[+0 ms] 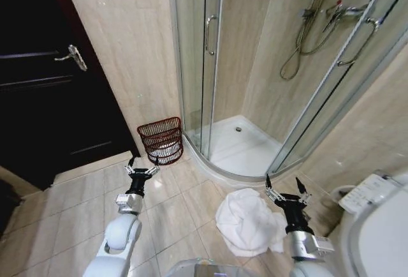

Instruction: Discard the used towel into the hamper.

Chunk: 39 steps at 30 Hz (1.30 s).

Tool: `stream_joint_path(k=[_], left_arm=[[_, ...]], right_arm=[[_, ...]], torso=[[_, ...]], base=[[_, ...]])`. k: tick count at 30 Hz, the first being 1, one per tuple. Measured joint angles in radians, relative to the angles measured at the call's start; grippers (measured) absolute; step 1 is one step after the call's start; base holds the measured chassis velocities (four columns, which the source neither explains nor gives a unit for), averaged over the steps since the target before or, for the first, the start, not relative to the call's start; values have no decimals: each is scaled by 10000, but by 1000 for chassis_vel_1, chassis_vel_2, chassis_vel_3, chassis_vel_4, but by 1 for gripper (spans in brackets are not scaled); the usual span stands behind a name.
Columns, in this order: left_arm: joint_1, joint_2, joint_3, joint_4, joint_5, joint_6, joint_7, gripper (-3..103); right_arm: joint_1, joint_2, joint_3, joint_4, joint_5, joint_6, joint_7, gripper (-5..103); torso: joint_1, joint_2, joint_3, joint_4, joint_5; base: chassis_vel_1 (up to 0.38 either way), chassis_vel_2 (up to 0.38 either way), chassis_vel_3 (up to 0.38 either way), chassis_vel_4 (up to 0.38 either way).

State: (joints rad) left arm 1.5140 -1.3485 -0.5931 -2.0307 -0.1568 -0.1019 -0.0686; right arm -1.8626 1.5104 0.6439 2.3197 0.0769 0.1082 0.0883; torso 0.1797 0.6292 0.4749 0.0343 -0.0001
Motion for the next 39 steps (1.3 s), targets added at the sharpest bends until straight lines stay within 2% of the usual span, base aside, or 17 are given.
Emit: stream_joint_path(k=[5,16,39], left_arm=[[-136,51,135,-65,-14,204,89,100],[-469,55,434,-191,-139,629,116,100],[-418,72,443,-252,-179,663,267,100]], right_arm=[[69,2,102,-24,13,-18,63,100],[173,21,315,9,32,-81,103,100],[178,61,392,145,35,-60,85,100]], torso=[[97,255,160,7,2],[321,765,447,5,1],[753,1805,1053,6,1]], base=[[-4,-2,10,13],[-5,0,0,1],[0,0,0,0]])
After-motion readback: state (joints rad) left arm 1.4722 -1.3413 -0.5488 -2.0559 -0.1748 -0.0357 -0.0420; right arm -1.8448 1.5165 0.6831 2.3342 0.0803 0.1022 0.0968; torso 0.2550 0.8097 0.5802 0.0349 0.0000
